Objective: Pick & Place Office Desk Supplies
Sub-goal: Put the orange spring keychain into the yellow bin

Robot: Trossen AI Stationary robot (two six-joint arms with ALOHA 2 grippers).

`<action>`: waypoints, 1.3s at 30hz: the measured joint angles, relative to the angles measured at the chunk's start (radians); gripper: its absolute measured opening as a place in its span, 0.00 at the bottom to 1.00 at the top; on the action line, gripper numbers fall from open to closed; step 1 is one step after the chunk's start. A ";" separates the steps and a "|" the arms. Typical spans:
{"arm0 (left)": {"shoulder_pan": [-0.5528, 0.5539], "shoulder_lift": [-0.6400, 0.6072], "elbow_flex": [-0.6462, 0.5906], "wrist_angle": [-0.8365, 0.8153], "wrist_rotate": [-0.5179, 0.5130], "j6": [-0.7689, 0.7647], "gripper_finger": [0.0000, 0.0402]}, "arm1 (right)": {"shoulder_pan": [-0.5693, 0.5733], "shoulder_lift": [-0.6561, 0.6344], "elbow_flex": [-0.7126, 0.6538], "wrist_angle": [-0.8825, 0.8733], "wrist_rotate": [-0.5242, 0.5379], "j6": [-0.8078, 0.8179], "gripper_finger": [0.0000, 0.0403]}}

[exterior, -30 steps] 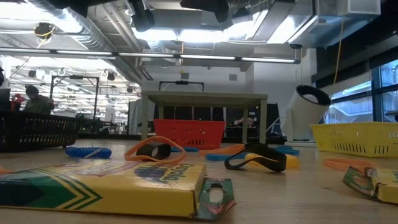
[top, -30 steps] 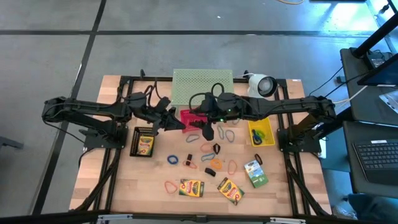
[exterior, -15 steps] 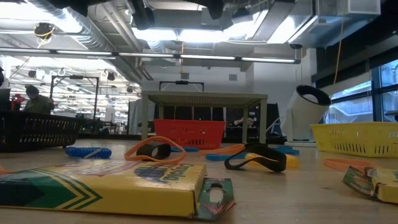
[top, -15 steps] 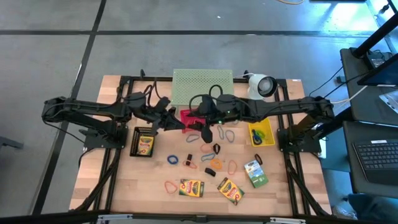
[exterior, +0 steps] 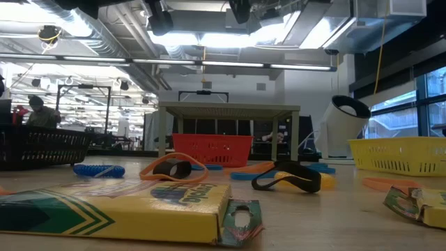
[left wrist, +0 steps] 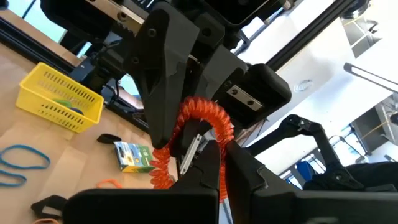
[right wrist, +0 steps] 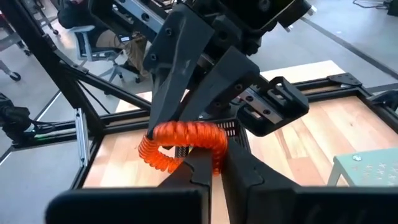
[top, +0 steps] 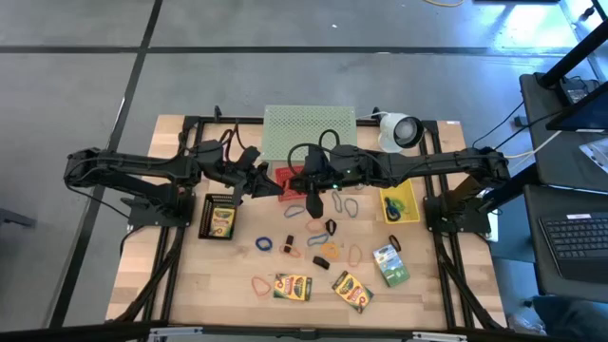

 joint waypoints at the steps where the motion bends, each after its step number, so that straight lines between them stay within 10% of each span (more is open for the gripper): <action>1: 0.004 0.000 0.000 0.000 -0.001 0.000 0.01 | 0.000 0.000 0.000 0.000 0.000 -0.001 0.03; 16: 0.017 -0.039 0.000 -0.003 -0.032 0.069 0.26 | -0.009 -0.068 0.002 -0.034 -0.005 0.065 0.03; 25: 0.067 -0.045 0.000 -0.027 0.056 0.107 0.37 | -0.044 -0.195 0.002 -0.393 0.023 0.149 0.03; 33: 0.046 -0.044 0.000 -0.401 0.100 0.297 0.34 | -0.078 -0.366 -0.027 -0.948 0.186 0.258 0.03; 39: 0.041 -0.044 0.000 -0.610 0.043 0.414 0.31 | -0.096 -0.586 -0.281 -1.022 0.099 0.471 0.03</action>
